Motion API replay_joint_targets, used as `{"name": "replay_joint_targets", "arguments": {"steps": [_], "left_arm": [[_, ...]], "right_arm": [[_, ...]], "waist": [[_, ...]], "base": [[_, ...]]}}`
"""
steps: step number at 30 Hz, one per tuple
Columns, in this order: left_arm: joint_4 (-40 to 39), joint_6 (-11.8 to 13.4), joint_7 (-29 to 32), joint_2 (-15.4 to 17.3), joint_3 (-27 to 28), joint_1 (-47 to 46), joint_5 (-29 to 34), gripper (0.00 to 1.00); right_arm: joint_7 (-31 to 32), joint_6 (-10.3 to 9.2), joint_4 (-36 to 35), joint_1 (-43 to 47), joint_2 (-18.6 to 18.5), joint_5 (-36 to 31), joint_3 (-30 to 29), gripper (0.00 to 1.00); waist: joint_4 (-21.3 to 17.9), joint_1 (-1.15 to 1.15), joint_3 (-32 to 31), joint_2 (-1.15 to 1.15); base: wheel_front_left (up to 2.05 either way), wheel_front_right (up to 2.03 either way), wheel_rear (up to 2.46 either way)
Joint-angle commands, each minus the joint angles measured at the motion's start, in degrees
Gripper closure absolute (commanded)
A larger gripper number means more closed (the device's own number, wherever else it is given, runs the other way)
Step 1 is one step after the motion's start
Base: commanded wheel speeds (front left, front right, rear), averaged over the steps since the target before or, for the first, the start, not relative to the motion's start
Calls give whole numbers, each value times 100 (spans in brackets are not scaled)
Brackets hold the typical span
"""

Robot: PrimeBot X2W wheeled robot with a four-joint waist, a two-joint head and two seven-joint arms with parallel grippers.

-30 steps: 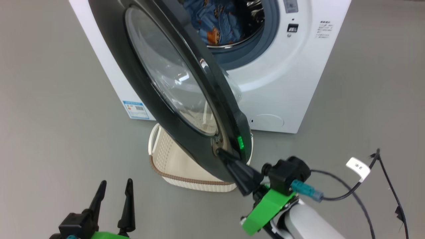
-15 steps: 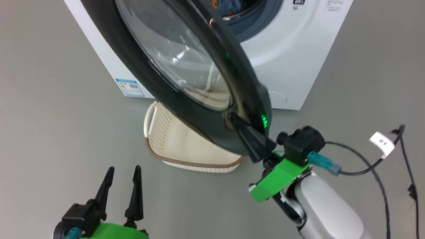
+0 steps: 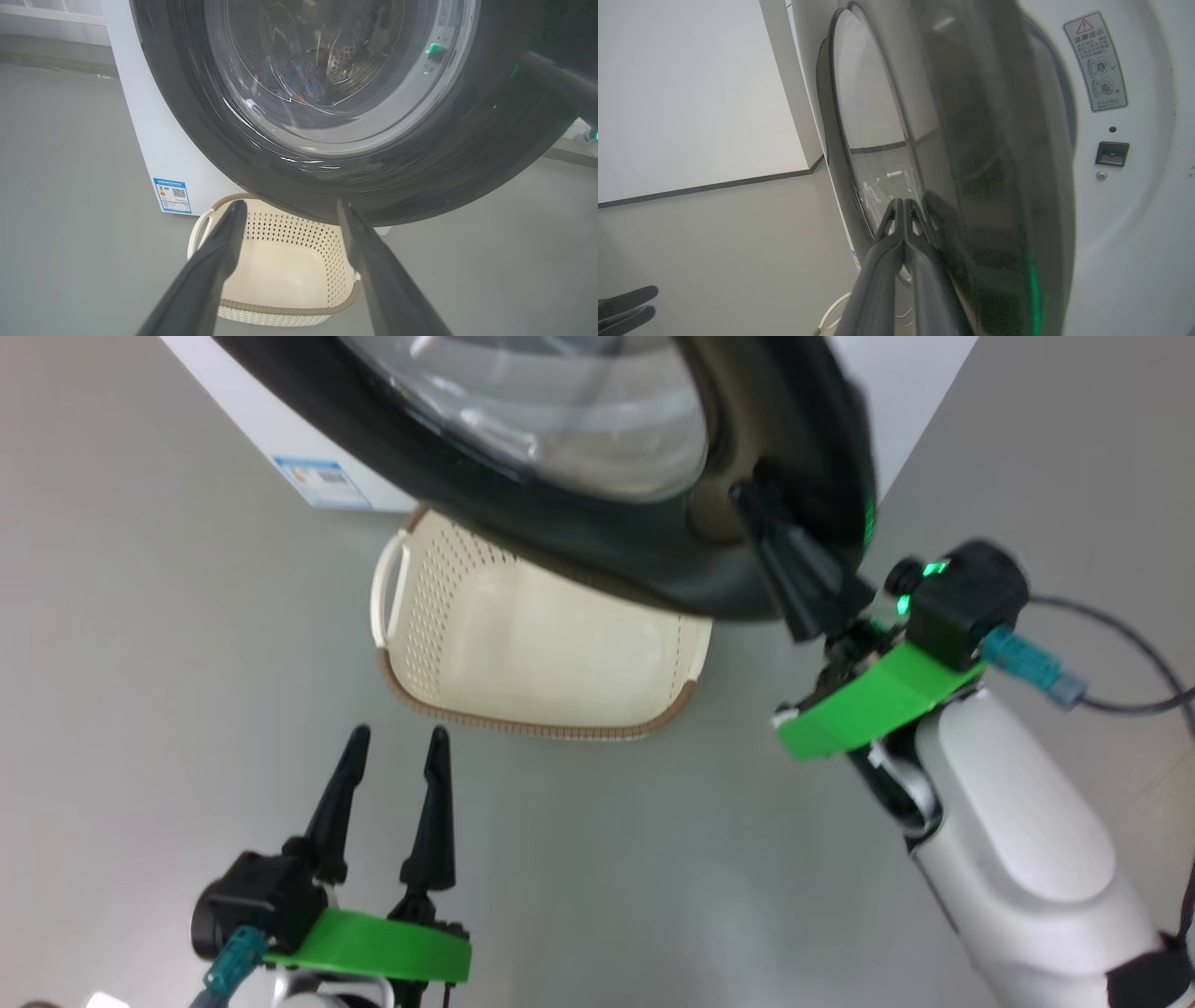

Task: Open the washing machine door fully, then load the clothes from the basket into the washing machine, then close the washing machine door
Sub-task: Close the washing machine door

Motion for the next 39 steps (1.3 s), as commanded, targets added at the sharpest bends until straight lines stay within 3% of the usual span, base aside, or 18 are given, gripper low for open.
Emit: {"name": "replay_joint_targets", "arguments": {"steps": [1,17,39], "left_arm": [[-217,67,-37,53,106,-185,-45,0],[-755,524,-37,53,-380,-600,-48,0],[-1119,909,-37,53,-820,-914,-213,0]], "right_arm": [[-27,8,-164,-177,23,45,4,100],[-27,8,-359,-1565,-284,85,-258,100],[-27,8,488,-3222,-508,-354,-989,100]], "waist": [[-23,0,435,0],[-143,0,1515,0],[239,0,1907,0]], "base": [[0,0,0],[0,0,0],[0,0,0]]}}
